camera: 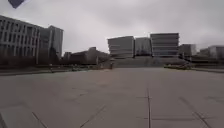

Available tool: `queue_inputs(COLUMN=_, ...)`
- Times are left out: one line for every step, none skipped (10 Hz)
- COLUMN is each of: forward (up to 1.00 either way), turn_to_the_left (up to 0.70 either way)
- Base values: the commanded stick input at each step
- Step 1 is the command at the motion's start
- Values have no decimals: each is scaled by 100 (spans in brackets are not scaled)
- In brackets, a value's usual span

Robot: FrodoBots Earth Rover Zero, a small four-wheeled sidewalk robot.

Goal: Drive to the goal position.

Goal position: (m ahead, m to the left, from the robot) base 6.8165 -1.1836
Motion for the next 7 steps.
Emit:
queue_inputs(forward=70, turn_to_the_left=0)
queue_inputs(forward=70, turn_to_the_left=0)
queue_inputs(forward=70, turn_to_the_left=0)
queue_inputs(forward=70, turn_to_the_left=0)
queue_inputs(forward=70, turn_to_the_left=0)
queue_inputs(forward=70, turn_to_the_left=0)
queue_inputs(forward=70, turn_to_the_left=0)
